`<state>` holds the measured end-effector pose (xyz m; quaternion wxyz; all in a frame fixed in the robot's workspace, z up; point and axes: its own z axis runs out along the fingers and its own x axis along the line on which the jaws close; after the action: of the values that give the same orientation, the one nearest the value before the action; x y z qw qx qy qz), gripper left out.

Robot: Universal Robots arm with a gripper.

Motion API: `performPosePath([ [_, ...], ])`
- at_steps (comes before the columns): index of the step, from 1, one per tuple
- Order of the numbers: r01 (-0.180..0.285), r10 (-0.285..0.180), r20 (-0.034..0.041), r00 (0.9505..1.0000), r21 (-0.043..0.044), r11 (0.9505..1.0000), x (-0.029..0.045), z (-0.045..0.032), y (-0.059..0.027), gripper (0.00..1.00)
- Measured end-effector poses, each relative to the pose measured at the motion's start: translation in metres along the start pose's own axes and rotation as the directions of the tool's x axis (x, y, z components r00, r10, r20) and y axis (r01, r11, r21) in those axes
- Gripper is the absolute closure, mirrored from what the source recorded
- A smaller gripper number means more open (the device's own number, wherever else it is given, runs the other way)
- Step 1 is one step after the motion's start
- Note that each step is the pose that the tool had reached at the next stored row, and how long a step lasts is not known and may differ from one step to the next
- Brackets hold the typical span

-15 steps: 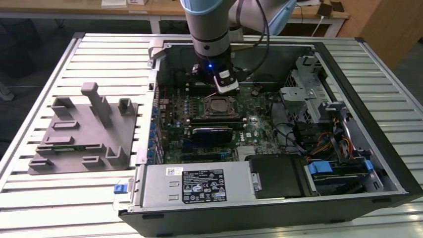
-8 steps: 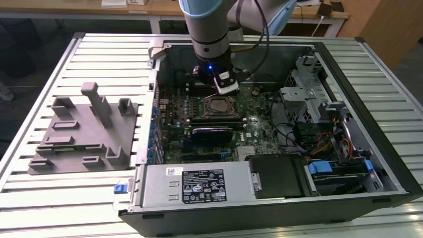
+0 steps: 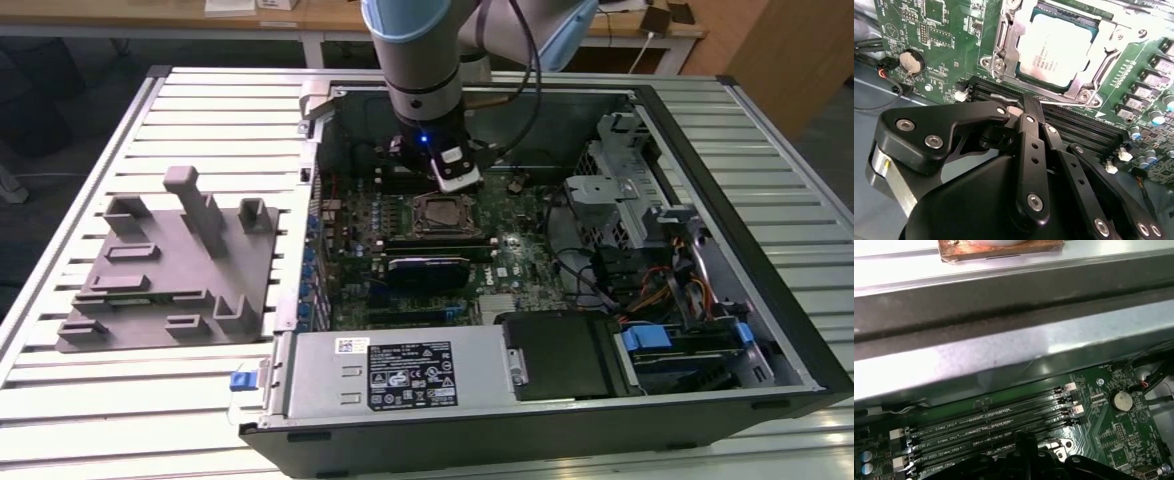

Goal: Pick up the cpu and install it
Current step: 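Install the first cpu locking lever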

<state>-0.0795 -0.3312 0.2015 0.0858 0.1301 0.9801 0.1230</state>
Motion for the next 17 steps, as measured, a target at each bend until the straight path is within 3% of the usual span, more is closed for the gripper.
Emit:
performPosePath([
  [6,-0.046,0.046,0.0140,0.9988,0.0098,0.9989,0.0005,0.0016,0.0009,0.89],
  [11,-0.052,0.051,0.0173,0.9985,0.0155,0.9985,0.0016,0.0031,0.0039,0.89],
  [17,-0.046,0.045,0.0252,0.9987,0.0419,0.9981,0.0021,0.0050,0.0043,0.89],
])
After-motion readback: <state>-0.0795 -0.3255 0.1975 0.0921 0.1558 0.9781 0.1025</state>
